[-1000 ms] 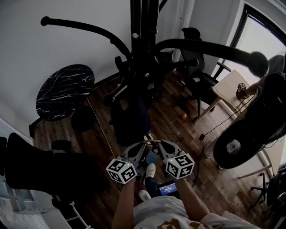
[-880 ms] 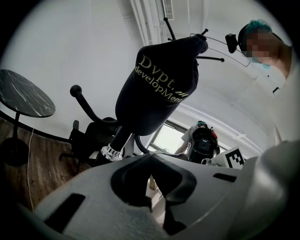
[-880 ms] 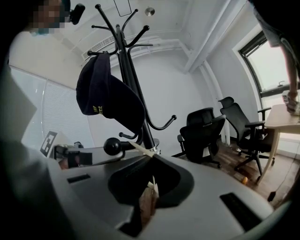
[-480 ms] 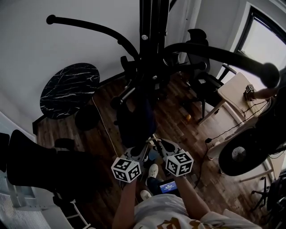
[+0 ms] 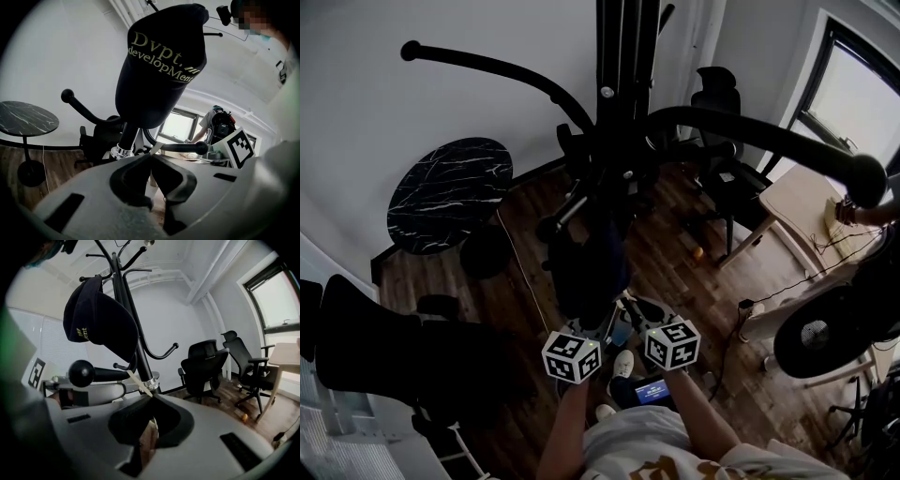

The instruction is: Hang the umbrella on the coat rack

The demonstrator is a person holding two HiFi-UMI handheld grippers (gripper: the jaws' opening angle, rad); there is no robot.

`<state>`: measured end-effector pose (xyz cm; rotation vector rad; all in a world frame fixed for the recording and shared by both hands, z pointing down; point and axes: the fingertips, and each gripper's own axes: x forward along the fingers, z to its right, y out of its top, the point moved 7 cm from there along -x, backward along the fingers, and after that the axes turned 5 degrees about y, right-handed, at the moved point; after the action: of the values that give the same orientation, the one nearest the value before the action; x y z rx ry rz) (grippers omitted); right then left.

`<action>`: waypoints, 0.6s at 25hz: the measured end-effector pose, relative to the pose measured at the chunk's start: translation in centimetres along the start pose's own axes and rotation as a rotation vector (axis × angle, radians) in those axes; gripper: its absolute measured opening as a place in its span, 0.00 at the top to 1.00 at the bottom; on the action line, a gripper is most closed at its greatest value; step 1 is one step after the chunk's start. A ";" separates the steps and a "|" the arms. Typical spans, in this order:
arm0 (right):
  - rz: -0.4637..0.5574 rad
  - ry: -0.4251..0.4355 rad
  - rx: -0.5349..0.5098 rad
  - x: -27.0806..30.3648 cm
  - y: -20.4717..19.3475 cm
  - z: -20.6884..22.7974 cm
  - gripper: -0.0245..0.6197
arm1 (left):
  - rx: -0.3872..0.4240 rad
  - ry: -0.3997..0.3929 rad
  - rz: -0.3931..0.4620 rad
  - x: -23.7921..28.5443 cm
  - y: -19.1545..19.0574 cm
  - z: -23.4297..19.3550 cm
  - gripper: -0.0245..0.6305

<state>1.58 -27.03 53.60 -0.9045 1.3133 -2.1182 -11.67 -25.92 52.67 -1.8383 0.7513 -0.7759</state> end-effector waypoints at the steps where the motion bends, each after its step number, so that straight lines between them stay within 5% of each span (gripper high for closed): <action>1: -0.005 0.000 0.001 0.2 -0.1 0.0 0.94 | 0.003 0.001 -0.003 0.1 0.0 0.1 0.93; 15: -0.102 0.037 -0.170 1.8 -0.9 -0.9 0.94 | -0.025 -0.017 0.014 0.2 0.4 0.0 0.85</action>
<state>-0.36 -27.34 54.66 -1.0255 1.5150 -2.1331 -11.59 -26.19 52.36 -1.8580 0.7655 -0.7441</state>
